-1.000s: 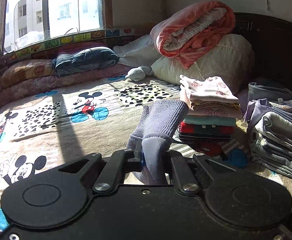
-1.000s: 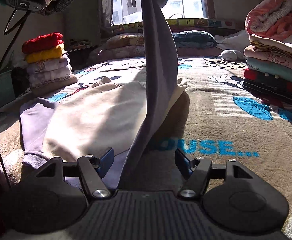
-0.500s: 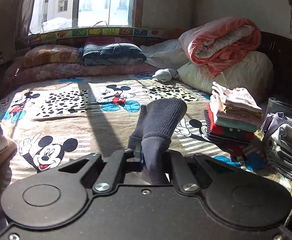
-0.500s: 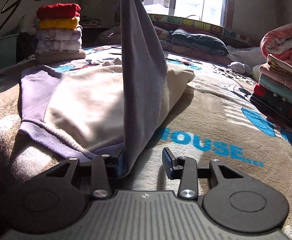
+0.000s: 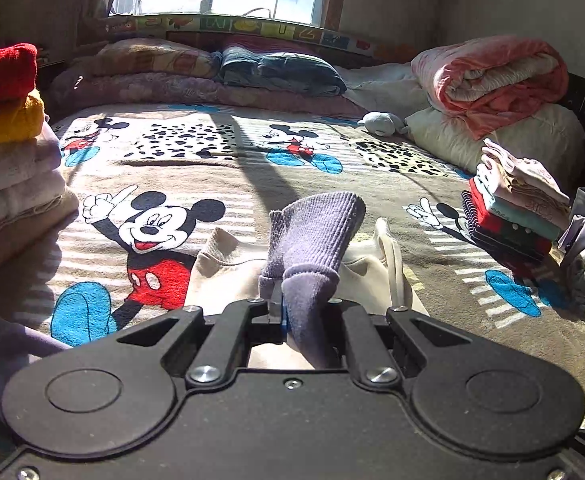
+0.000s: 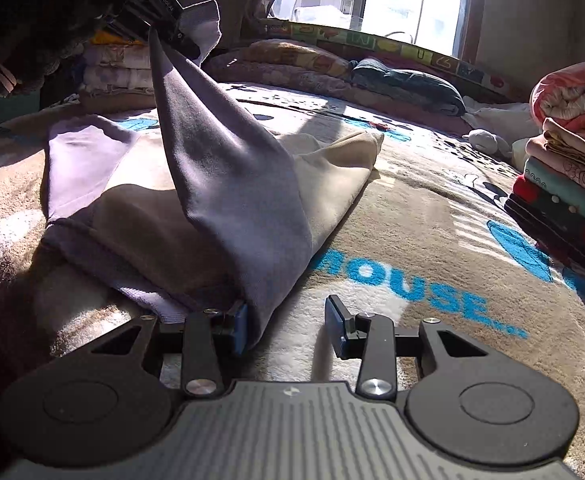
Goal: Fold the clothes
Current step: 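Lift the cuff with the left tool and fold the sleeve across the cream body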
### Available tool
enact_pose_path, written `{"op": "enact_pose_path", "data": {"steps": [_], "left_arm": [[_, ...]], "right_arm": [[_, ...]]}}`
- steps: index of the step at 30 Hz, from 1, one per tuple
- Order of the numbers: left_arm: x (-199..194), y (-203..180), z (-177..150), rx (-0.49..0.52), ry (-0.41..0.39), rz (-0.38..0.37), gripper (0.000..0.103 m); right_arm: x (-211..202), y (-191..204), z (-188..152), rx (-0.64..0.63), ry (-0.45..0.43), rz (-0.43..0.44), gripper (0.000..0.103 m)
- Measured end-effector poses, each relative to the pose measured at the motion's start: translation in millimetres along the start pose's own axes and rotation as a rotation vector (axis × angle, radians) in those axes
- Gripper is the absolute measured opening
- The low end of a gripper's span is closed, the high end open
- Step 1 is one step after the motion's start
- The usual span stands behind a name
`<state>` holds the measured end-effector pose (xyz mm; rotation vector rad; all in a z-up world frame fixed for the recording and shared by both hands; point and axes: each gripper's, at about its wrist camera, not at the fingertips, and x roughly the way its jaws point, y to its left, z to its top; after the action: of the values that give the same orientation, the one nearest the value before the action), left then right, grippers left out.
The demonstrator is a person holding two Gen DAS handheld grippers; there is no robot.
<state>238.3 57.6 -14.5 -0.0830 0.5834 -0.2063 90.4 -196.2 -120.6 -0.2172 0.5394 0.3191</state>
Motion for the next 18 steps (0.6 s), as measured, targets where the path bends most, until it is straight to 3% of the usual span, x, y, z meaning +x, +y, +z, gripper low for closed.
{"op": "enact_pose_path", "data": {"steps": [6, 18], "left_arm": [[16.5, 27.4, -38.9, -0.066, 0.044, 0.025, 0.004], [33.4, 65.8, -76.3, -0.303, 0.060, -0.032, 0.004]], "right_arm": [[-2.9, 3.2, -1.2, -0.027, 0.002, -0.013, 0.040], [-8.9, 3.6, -7.1, -0.053, 0.019, -0.007, 0.040]]}}
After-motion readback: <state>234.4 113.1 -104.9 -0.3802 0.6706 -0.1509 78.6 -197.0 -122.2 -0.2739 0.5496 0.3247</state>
